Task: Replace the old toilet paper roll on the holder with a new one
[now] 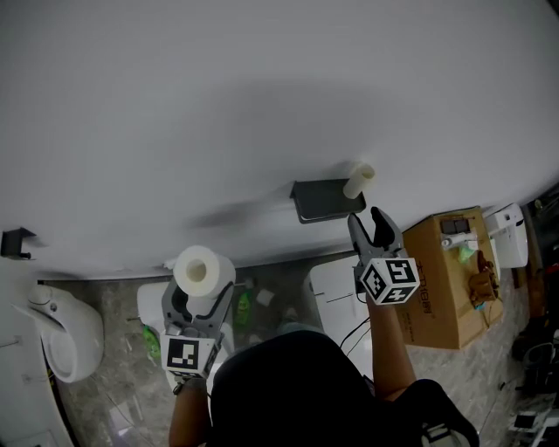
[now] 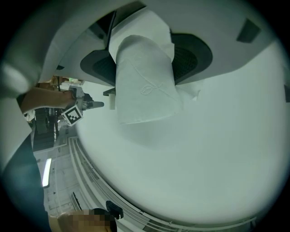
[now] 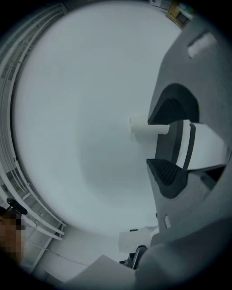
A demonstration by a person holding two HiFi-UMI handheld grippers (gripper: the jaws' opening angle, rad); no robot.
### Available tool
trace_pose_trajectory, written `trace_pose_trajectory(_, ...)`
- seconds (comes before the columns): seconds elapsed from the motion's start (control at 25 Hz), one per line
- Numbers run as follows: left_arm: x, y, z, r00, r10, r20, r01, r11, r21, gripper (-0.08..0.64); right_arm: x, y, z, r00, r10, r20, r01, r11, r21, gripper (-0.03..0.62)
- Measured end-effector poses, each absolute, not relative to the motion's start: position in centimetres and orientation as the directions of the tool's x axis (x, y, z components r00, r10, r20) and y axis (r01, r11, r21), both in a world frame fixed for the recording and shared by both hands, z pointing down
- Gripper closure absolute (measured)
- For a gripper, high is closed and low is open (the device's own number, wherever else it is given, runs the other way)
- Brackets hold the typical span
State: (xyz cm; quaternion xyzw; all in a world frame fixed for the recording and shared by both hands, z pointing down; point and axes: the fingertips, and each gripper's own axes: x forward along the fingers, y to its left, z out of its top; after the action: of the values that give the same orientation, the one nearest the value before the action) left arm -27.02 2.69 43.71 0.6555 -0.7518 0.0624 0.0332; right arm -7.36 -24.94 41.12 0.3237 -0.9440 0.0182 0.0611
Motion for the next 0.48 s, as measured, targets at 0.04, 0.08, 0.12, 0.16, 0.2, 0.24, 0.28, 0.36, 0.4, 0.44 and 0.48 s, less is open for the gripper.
trace_pose_trajectory(0.04,-27.0,2.3,43.7,-0.149,-0.98,0.133,-0.988,0.144,-0.049,0.184,-7.5,-25.8,41.2,-0.782,-0.61,0.128,-0.615,0.789,0.006,0.351)
trace_pose_trajectory(0.08,-26.9,2.0,43.7,-0.161,-0.978,0.136,-0.987,0.156,-0.043,0.184,-7.6,-26.7,41.3,-0.781,-0.611,0.129,-0.615,0.788,0.008,0.334)
trace_pose_trajectory(0.12,-26.8,1.6,43.7,-0.173,-0.975,0.142,-0.985,0.17,-0.033,0.184,-7.7,-27.5,41.4,-0.782,-0.609,0.13,-0.614,0.79,0.008,0.33)
trace_pose_trajectory(0.16,-26.7,1.3,43.7,-0.186,-0.971,0.151,-0.982,0.186,-0.016,0.184,-7.9,-28.3,41.4,-0.785,-0.606,0.131,-0.61,0.792,0.007,0.33)
trace_pose_trajectory(0.2,-26.5,0.9,43.7,-0.2,-0.967,0.161,-0.979,0.202,0.001,0.184,-8.0,-29.0,41.5,-0.787,-0.602,0.132,-0.607,0.795,0.006,0.33)
trace_pose_trajectory(0.24,-26.4,0.7,43.8,-0.21,-0.964,0.165,-0.977,0.213,0.002,0.184,-8.1,-29.7,41.6,-0.79,-0.599,0.134,-0.604,0.797,0.003,0.33)
trace_pose_trajectory(0.28,-26.3,0.4,43.9,-0.217,-0.962,0.165,-0.976,0.219,-0.008,0.184,-8.2,-30.3,41.7,-0.792,-0.595,0.137,-0.601,0.799,0.0,0.33)
trace_pose_trajectory(0.36,-26.0,0.0,43.9,-0.239,-0.955,0.174,-0.97,0.245,0.011,0.184,-8.6,-31.3,42.1,-0.8,-0.582,0.147,-0.59,0.808,-0.009,0.33)
trace_pose_trajectory(0.4,-25.9,-0.1,43.9,-0.249,-0.952,0.179,-0.967,0.256,0.019,0.184,-8.8,-31.6,42.2,-0.805,-0.574,0.15,-0.581,0.813,-0.011,0.331)
trace_pose_trajectory(0.44,-25.9,-0.1,44.0,-0.253,-0.951,0.178,-0.966,0.259,0.008,0.184,-9.2,-31.9,42.3,-0.811,-0.565,0.152,-0.573,0.82,-0.012,0.331)
trace_pose_trajectory(0.48,-25.9,-0.2,44.1,-0.255,-0.951,0.173,-0.966,0.257,-0.014,0.184,-9.5,-32.1,42.4,-0.817,-0.556,0.154,-0.564,0.826,-0.012,0.331)
